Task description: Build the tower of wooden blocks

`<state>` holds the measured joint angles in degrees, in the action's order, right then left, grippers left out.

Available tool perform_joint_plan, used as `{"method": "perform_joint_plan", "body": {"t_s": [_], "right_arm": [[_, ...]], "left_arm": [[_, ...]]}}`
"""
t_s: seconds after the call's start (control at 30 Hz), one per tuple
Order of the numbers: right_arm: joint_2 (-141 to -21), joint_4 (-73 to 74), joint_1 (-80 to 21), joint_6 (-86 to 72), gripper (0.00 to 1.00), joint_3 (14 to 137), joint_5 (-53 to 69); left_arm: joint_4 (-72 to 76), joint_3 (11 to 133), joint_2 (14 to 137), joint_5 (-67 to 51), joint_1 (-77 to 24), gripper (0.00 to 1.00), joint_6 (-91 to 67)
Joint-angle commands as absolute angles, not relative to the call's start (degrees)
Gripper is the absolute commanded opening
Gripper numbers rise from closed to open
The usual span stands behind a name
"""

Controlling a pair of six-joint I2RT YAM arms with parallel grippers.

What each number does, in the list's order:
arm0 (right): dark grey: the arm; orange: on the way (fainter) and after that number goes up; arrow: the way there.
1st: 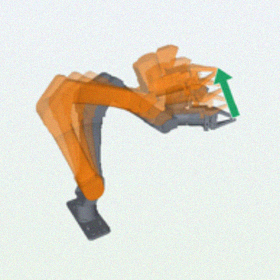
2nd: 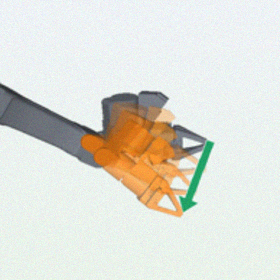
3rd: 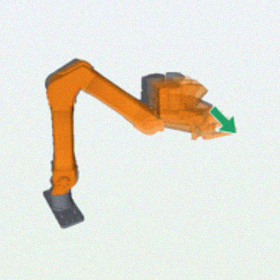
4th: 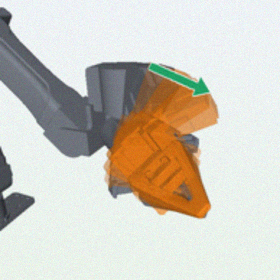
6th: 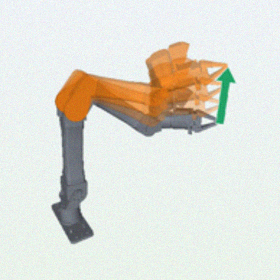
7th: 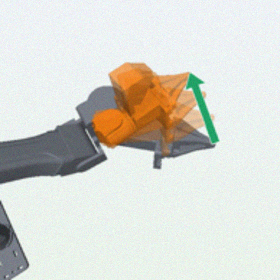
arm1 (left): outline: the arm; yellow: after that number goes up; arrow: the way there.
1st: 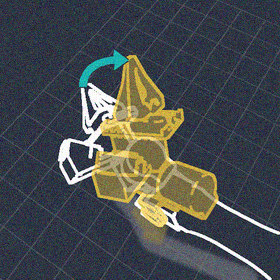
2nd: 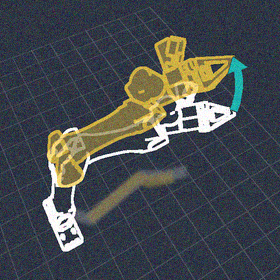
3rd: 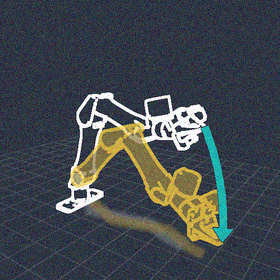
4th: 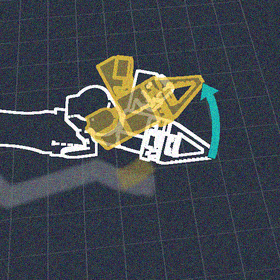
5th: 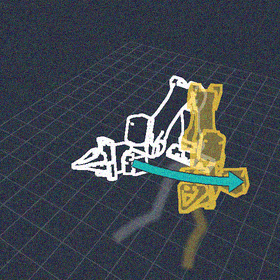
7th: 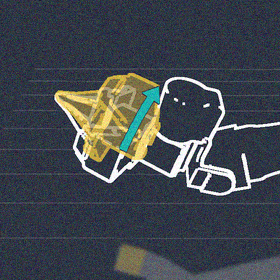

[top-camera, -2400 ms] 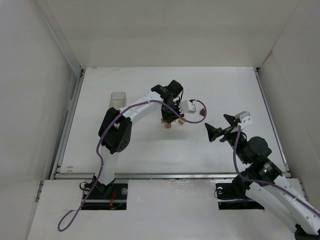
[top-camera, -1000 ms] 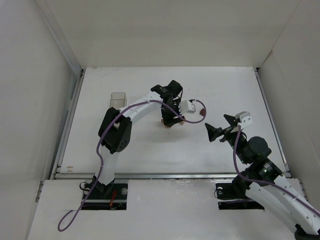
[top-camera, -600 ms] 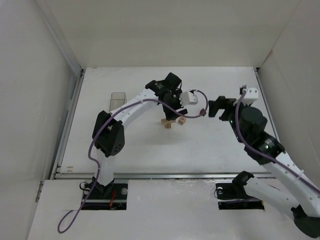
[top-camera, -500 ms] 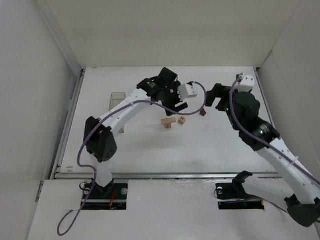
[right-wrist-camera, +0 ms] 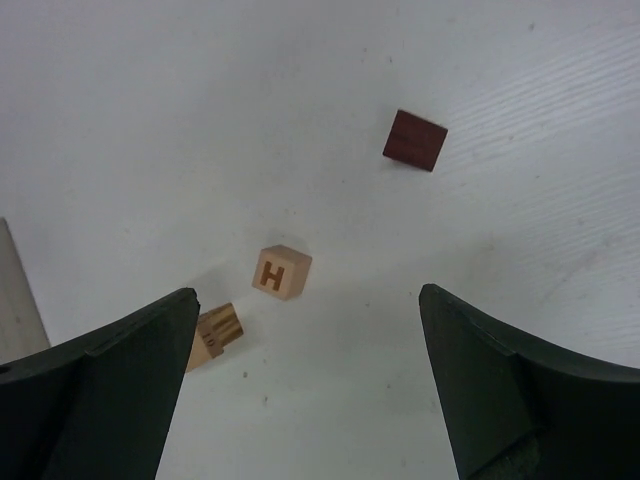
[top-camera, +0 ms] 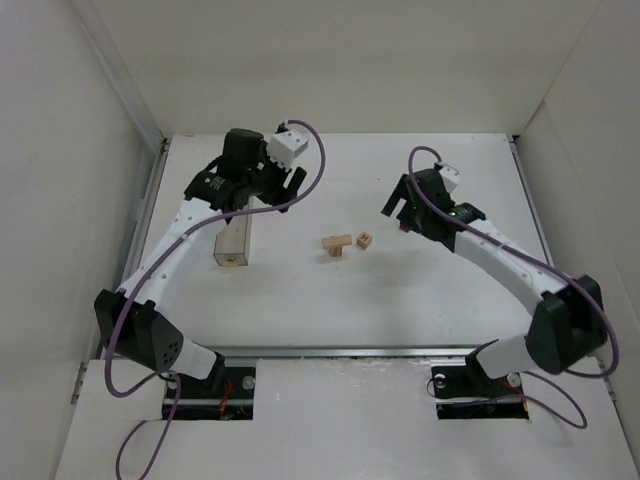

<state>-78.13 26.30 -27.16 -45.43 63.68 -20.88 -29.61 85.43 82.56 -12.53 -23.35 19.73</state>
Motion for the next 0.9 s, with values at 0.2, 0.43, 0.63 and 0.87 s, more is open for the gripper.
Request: {"method": "perform_joint_plan", "body": {"t_s": [0.2,0.43,0.63,0.87], "right_arm": [[-96.5,25.6,-31.5,-54.6,0.91,71.3,-13.7],[-104.1,26.3,-32.0,-58.4,0.85,76.4,-13.2],[-109.5,29.7,-32.0,-58.4,0.82,79.5,-12.7],[-108.9,29.8,-32.5,-58.4,0.68,76.6,-12.1]], "left_arm": [[-28.7,76.0,76.6,-8.7,-24.1,0.68,17.6],[-28.1,74.3,76.1,-8.7,-24.1,0.68,17.1],[-28.1,73.7,75.6,-8.2,-24.1,0.68,17.1],[-27.6,73.7,75.6,-8.2,-24.1,0.68,17.7]]}}
